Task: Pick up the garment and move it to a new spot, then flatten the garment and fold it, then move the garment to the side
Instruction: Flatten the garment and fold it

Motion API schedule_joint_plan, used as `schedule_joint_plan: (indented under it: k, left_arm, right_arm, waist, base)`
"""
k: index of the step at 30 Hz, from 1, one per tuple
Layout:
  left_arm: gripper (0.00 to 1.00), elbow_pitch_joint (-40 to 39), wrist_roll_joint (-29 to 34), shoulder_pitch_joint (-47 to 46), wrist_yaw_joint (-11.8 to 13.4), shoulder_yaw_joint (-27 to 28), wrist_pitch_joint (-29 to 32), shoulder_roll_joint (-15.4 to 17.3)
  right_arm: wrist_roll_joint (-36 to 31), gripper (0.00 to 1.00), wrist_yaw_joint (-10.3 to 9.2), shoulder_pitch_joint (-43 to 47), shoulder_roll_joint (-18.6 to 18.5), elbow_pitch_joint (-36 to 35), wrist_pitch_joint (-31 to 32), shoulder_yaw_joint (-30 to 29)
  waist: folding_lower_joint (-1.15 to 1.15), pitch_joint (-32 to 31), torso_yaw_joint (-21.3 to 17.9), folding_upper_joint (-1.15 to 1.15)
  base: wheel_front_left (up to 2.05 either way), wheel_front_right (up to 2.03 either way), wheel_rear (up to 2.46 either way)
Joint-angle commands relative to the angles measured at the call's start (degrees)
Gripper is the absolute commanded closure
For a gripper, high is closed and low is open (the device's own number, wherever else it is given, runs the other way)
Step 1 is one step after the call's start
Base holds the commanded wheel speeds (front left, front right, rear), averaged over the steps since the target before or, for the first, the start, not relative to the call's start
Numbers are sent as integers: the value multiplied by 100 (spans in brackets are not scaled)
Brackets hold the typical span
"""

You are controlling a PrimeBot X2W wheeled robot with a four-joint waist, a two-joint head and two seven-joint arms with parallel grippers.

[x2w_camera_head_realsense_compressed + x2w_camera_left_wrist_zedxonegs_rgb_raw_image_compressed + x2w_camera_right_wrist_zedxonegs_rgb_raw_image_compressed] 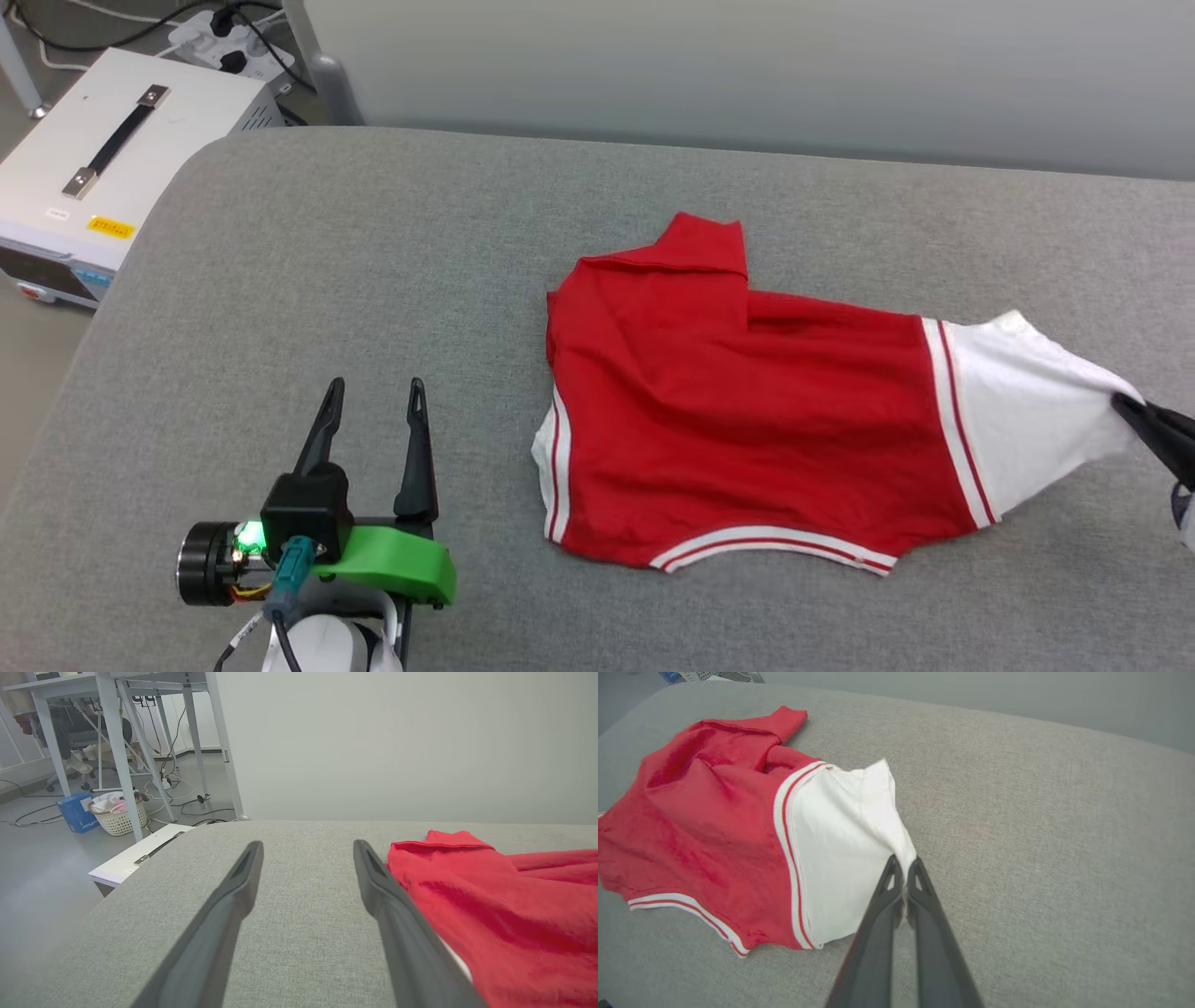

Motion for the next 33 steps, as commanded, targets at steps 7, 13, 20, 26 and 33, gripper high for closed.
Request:
schedule_joint_plan:
  k: [7, 13, 20, 26, 33]
  left_arm:
    - [0, 61, 89, 105, -64, 13, -33, -27]
    - [0, 115, 114, 65, -100, -9, -33, -32]
    - [0, 173, 113, -21, -97, -23, -33, -40]
    - [0, 254, 108, -22, -100, 24, -33, -28]
    - [0, 262, 127, -70, -185, 94, -33, 90]
  right_arm:
    - [79, 100, -3, 1061, 61, 605, 195, -1130]
    - [-35, 100, -3, 1514, 199, 1464, 417, -1769]
    - [-203, 100, -3, 1609, 662, 2487, 485, -2071]
    - [-426, 0, -3, 1431, 935, 2672, 80, -2086]
    - [-1039, 0, -3, 1282, 939, 2153, -877, -2156]
  waist:
    - [0, -60, -135, 0]
    - [0, 32, -81, 0]
    - [0, 192, 6, 0]
    - [0, 98, -24, 0]
    - [0, -108, -119, 0]
  base:
    - [0, 0, 0]
    - [0, 0, 0]
    - [0, 0, 0]
    - [0, 0, 0]
    - [0, 0, 0]
